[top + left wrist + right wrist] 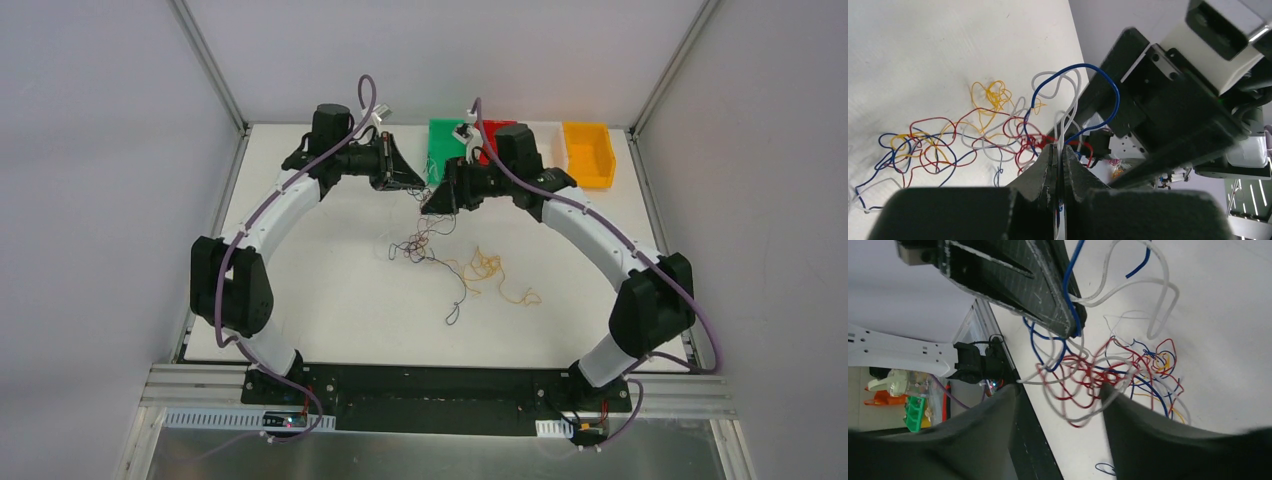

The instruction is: Untangle the cables

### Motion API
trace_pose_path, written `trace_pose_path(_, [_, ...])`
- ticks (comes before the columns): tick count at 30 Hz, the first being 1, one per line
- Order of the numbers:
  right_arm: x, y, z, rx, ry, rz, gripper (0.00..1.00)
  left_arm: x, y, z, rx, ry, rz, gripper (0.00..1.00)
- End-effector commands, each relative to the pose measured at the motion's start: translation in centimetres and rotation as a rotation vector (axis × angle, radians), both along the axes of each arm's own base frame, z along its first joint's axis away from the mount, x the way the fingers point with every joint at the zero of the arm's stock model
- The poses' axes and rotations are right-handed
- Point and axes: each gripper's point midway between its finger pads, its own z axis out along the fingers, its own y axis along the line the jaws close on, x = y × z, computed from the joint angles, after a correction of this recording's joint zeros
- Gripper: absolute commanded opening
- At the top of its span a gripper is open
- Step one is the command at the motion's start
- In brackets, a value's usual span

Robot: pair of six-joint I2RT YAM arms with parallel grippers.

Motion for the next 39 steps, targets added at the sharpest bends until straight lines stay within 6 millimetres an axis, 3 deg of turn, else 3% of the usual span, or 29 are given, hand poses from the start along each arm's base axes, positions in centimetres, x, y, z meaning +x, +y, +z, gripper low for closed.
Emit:
trace_pose_path(1, [2.9,0.5,-0.5,0.002,-0.085,-0.065,0.35,-0.8,-0.3,2.6,-0.066,-0.036,-0.018,0.00])
trace_pose_path(2, [3.2,-0.1,-0.9,-0.026,-0.090,-0.073,0.08,-0.7,0.1,2.7,-0.059,-0.043,-0.010,0.00])
trace_pose_path(3, [3.2,-1.0,-1.3,-0.055,-0.081,-0.086,0.00,-0.6,0.8,2.7,-0.048,-0.049,0.006,0.00])
trace_pose_path(6, [2.5,-5.2,-2.3,-0.117,-0.024,-0.114,0.00,0.9,5.1,2.2,0.019,-0.080,0.108,0.00])
trace_pose_path(9, [1.2,-9.6,-2.9,-0.170,0.016,-0.157,0.00,2.4,11.3,-0.1,0.172,-0.086,0.261,0.00])
trace_pose_path(13, [-0.5,-14.0,-3.5,-0.231,0.052,-0.193,0.00,2.7,18.5,-3.3,0.349,-0.054,0.416,0.00])
trace_pose_path(20, [-0.8,-20.2,-5.1,-0.299,0.107,-0.294,0.00,1.4,25.4,-7.4,0.492,0.045,0.502,0.00])
trace_pose_path(23, [-0.5,-22.5,-6.3,-0.339,0.137,-0.334,0.00,1.2,27.3,-7.6,0.497,0.064,0.540,0.00])
trace_pose_path(24, [-0.6,-22.9,-6.9,-0.361,0.151,-0.321,0.00,1.1,26.7,-7.0,0.466,0.039,0.511,0.00])
trace_pose_path(25, [-1.0,-22.7,-7.3,-0.367,0.182,-0.289,0.12,1.0,25.4,-6.0,0.415,0.011,0.465,0.00])
trace_pose_path(27, [-1.5,-21.8,-7.4,-0.353,0.239,-0.240,0.56,0.4,21.7,-4.1,0.328,-0.034,0.356,0.00])
trace_pose_path(30, [-0.5,-19.1,-5.2,-0.278,0.151,-0.231,0.88,-1.1,15.2,-2.1,0.250,-0.075,0.181,0.01])
trace_pose_path(33, [0.6,-14.4,-1.9,-0.177,0.000,-0.180,0.96,-1.8,9.9,-1.2,0.187,-0.090,0.078,0.00])
trace_pose_path(35, [0.3,-11.7,-1.4,-0.169,-0.045,-0.116,0.96,-1.9,7.8,-1.3,0.177,-0.087,0.048,0.00])
trace_pose_path(37, [0.0,-10.4,-2.7,-0.216,-0.029,-0.069,0.96,-0.9,7.6,-2.0,0.189,-0.061,0.061,0.00])
trace_pose_path(39, [0.1,-10.7,-4.7,-0.296,0.020,-0.061,0.90,0.8,8.8,-3.2,0.230,-0.043,0.118,0.00])
